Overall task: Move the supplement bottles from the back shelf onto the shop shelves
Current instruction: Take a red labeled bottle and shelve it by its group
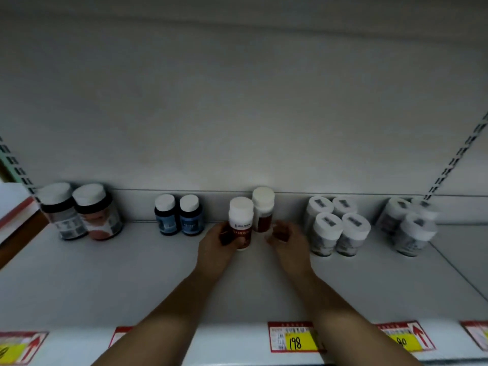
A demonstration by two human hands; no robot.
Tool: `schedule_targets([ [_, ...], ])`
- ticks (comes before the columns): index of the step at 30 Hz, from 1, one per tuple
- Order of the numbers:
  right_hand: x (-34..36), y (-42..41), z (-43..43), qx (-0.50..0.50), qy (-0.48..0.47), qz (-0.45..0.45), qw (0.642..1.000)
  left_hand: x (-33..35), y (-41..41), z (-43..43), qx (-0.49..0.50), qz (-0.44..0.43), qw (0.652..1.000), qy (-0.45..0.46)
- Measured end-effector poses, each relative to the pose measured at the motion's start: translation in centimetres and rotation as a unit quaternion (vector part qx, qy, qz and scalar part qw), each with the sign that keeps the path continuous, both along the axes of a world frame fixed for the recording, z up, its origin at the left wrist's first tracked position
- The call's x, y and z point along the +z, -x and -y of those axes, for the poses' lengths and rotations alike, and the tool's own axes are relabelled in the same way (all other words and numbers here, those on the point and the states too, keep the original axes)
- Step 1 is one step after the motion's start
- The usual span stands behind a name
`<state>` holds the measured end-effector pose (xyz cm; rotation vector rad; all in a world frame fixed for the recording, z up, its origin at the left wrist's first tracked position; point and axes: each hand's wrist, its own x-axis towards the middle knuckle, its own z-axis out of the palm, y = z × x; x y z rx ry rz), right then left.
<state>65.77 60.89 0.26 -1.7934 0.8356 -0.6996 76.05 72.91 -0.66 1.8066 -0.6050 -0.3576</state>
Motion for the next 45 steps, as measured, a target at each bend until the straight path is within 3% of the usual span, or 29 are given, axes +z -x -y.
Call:
schedule_targets([
  [5,-0.1,-1.0,1.4,0.002,-0.049,0.0,0.999,0.6,-0.9,1.2,0.01,-0.008,1.0,0.019],
  [20,-0.2,-2.8,2.3,0.028,-0.012,-0.037,0.999,0.6,-2.3,2.6,0.007,-0.007,1.0,0.006],
  [24,0.0,-1.9,1.3,0.007,-0.027,-0.034,0.999,1.0,-1.5,1.8,0.057,-0.023,0.998,-0.007],
  [32,1.0,0.5,-1.3,0.001,-0.025,0.007,1.0,2.0,2.4,0.0,0.088,0.044,0.995,0.029],
  [38,3.0,9.4,-2.6,-0.014,-0.015,0.074,0.997,4.7,11.7,0.9,0.059,0.017,0.996,0.06],
  [40,3.8,14.1,-1.7,-0.033,-0.018,0.119,0.992,5.7,15.8,2.4,0.036,0.015,0.995,0.091],
  [45,4.8,28.7,2.8,-0.07,-0.001,0.135,0.988,7.1,28.8,7.2,-0.015,-0.02,0.986,0.165],
])
